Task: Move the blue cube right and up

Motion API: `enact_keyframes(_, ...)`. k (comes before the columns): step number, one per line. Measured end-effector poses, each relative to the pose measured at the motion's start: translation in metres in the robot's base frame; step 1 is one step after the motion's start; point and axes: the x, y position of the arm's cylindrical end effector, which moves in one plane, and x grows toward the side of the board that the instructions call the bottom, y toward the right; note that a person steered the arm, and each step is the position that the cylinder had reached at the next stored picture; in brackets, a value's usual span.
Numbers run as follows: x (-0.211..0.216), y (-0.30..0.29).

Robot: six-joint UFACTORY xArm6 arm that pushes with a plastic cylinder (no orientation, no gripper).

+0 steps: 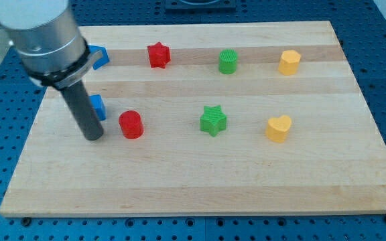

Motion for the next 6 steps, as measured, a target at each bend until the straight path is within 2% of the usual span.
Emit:
enact_keyframes(1, 0.022, -0.033)
enact_keyframes(2, 0.017, -0.036)
enact_keyframes(3, -0.046, -0.032)
enact_keyframes(4, -0.048, -0.031)
enact_keyframes(6, -0.048, 0.023)
